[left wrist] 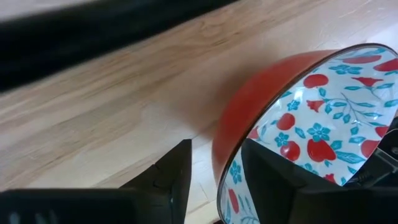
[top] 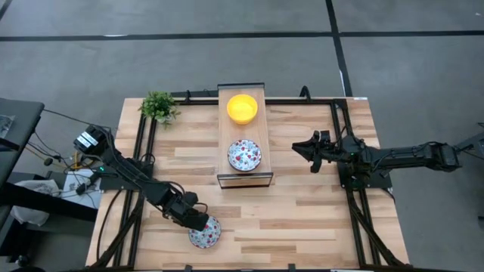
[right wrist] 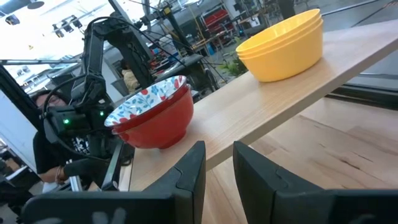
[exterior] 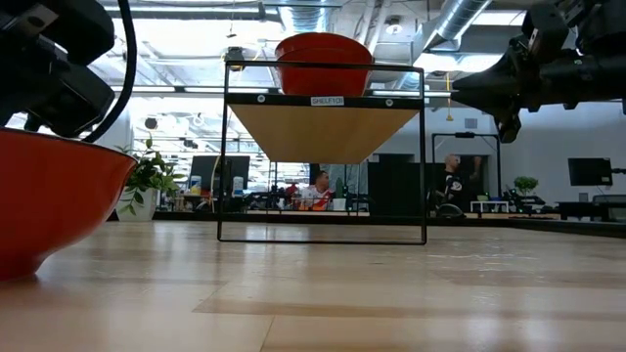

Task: Pick & Place Mini bowls
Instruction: Stack the red patterned bowl on top of the red patterned bowls on the shelf

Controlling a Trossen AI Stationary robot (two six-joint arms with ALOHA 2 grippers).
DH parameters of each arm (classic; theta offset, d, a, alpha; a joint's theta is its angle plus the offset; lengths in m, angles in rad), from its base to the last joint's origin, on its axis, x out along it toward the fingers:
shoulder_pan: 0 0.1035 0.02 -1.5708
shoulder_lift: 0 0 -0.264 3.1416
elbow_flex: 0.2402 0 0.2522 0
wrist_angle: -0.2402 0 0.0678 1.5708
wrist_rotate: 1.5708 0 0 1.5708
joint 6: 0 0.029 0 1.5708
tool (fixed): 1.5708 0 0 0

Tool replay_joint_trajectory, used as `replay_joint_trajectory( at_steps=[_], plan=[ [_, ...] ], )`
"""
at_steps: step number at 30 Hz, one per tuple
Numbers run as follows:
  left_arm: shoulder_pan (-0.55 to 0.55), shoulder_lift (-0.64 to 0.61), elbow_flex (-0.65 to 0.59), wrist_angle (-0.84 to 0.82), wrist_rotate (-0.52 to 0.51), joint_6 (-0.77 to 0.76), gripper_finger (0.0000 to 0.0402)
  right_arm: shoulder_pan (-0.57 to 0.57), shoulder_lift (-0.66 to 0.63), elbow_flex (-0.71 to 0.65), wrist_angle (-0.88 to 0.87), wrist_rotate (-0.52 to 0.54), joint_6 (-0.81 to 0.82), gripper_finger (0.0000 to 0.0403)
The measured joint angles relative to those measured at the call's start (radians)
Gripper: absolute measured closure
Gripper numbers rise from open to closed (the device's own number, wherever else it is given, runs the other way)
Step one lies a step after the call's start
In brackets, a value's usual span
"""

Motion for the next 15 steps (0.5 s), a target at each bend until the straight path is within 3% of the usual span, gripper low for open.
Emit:
replay_joint_trajectory(
  at_steps=[5,10,15],
  plan=[
    [0.0,0.0,0.0,0.0,0.0,0.0,0.0308,0.0,0.0,0.0,0.0,-0.002,0.0,0.0333],
    [0.0,0.0,0.0,-0.001,0.003,0.006,0.038,0.0,0.0,0.0,0.0,-0.002,0.0,0.0333],
    [0.0,0.0,0.0,-0.005,0.0,0.007,0.0389,0.0,0.0,0.0,0.0,-0.002,0.001,0.0333]
  ],
)
